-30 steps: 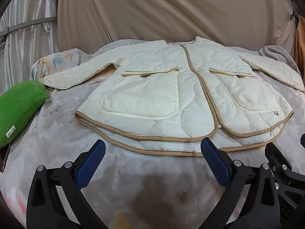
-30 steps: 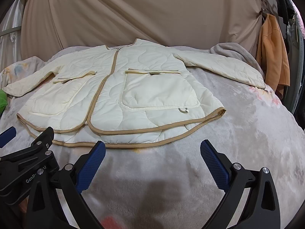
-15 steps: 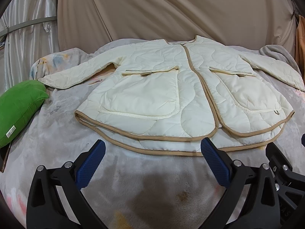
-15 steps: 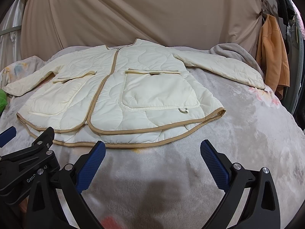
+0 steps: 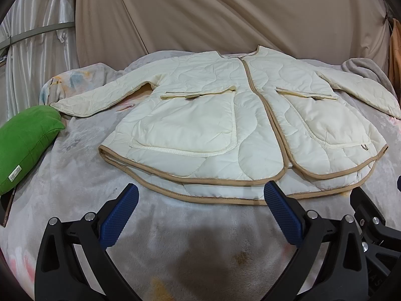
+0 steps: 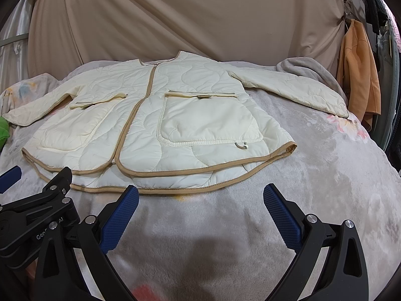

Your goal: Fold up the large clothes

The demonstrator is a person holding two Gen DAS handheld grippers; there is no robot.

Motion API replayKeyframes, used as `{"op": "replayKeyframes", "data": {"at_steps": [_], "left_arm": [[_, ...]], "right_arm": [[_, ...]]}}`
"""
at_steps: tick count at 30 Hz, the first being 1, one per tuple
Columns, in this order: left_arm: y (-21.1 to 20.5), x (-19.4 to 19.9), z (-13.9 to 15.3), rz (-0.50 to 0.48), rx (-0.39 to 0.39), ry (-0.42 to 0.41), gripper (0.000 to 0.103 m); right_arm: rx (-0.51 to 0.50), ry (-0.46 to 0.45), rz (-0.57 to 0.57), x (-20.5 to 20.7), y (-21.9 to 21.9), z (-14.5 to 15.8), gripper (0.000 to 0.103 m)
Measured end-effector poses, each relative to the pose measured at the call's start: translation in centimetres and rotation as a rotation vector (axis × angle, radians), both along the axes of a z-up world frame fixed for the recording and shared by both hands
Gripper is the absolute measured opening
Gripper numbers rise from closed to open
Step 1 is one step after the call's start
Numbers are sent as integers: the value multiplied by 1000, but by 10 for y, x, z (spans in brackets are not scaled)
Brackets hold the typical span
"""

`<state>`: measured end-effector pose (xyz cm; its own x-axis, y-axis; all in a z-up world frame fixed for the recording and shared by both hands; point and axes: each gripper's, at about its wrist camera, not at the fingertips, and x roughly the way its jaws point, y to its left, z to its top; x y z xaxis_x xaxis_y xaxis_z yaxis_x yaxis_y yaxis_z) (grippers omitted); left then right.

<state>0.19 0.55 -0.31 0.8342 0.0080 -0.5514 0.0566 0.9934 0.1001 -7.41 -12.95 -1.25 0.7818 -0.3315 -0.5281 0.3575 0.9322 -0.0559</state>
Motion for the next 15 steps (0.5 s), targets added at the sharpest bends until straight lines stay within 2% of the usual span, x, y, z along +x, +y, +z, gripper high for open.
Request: {"op": "replayKeyframes", "data": {"at_steps": [15], "left_arm": [[-2,4,3,9,25,-13,98]], "right_arm": [[0,6,-1,2,0,-1,98]]}}
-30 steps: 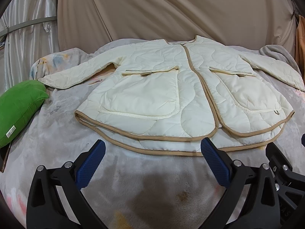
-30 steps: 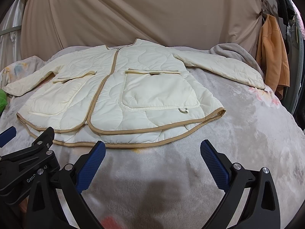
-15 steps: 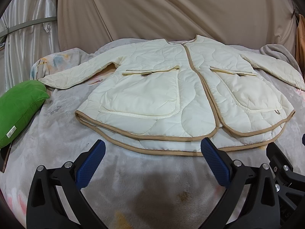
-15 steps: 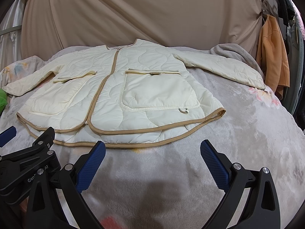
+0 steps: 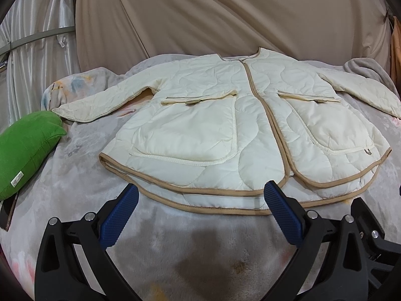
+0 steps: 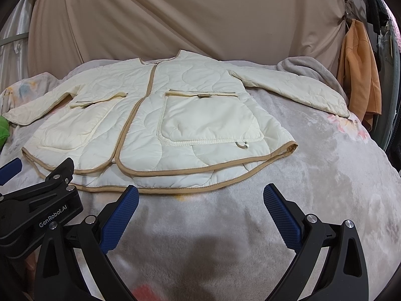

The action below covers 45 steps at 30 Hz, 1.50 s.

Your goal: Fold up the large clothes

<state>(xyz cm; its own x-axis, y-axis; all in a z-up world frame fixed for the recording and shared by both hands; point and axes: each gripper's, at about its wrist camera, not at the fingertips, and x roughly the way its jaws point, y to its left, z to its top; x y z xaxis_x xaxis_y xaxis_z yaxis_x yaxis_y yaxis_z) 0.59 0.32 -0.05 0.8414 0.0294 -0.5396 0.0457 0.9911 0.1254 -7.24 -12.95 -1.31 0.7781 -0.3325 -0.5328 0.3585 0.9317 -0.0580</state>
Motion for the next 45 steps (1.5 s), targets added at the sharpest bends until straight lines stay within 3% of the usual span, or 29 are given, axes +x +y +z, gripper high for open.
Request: {"op": "replayKeyframes", "data": {"at_steps": [34,39,43,45], "left_arm": [[-2,-1,1,5,12,-5,98],[-4,1,-2,17,45,35,98],[12,3,0,-68,-44,104,98],[21,1,8,-89,-76,88,98]], "right_arm": [[0,1,-2,0,1,2,98],[5,18,-4,2,0,1,98],[99,18,43,-5,-25,15,98],[93,13,-17,-10,-56,35,98]]}}
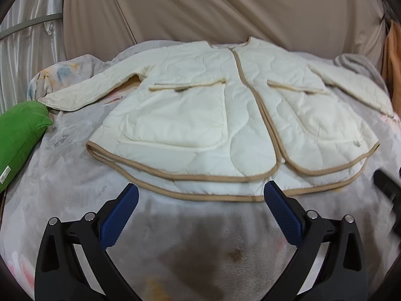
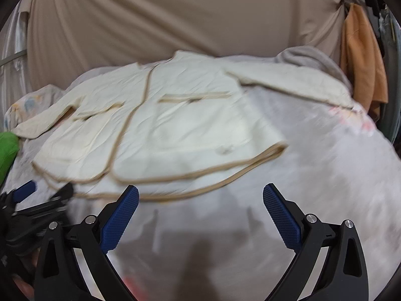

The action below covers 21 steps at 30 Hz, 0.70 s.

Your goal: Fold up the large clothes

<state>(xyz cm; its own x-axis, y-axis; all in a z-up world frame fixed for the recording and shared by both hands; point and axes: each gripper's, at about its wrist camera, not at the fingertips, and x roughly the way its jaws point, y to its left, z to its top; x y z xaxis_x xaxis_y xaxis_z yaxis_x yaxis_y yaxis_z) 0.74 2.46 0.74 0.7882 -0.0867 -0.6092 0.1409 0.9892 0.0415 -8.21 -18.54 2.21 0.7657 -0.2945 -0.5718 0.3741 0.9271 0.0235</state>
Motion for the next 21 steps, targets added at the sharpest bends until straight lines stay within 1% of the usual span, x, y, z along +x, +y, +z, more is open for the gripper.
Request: {"op": "replayKeyframes", "data": {"at_steps": [3,5,6,8,10,11,15,17,19,20,21], "left_arm": [[18,7,24,-27,-26,-26,98],[25,16,41,-33,-34,-60,98],[28,22,48,-38,-36,-71,98],[30,39,61,-53,-42,-85,98],[29,57,67,-58,-41,-94,98],[28,69,70,-45,-31,-100,98],[22,110,70,1,35,-99,98],[19,131,69,13,59,-86,98],[17,147,65,8,62,-73,98],[16,154,63,3,60,-68,98],[15,161,61,-4,59,-65,98]], "right_arm": [[-75,-8,-93,5,-57,32,98],[-98,-14,-182,17,-109,49,98],[-73,-8,-233,23,-148,53,98],[13,-18,-297,31,-207,55,97],[111,-43,-349,45,-264,52,96],[140,-42,-381,54,-290,49,95],[180,-1,-500,87,-355,30,91],[232,9,-555,99,-386,18,91],[290,11,-606,106,-409,7,90],[315,6,-622,108,-418,3,87],[348,-4,-632,112,-428,-2,78]]}}
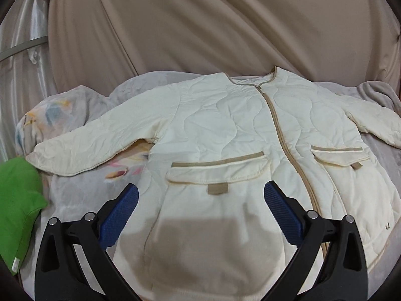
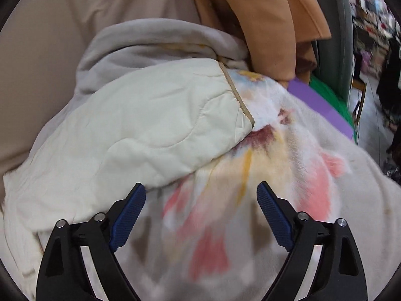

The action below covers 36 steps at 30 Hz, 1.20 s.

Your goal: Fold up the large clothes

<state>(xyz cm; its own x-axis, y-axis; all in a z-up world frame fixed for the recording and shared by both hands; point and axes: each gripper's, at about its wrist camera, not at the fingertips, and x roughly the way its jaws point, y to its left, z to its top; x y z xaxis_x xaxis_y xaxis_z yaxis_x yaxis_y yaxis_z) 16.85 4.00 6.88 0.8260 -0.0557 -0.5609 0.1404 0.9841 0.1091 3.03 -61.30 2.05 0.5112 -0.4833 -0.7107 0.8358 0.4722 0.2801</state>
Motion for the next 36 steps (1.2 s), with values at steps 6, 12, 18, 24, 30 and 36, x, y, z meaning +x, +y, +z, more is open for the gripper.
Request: {"op": "replayKeyframes", "data": {"at_steps": [6,12,18,24,30,36], "left_arm": [[-5,30,-5,-7,19,-20,98],[1,53,-1,17,-40,-10,98],[4,66,8,20,-131,6,98],[0,94,7,-32,-221,96,98],[-9,141,-2,-109,-328,224,98],[-47,199,-36,-148,-442,404,95]], "right_arm": [[25,-85,10,40,-11,16,6],[-218,-255,381,132,116,124,2],[-273,-243,918,238,321,142,2],[-390,-45,1186,281,464,74,40],[-392,-59,1095,225,400,74,54],[-244,-57,828,162,273,48,56]]}}
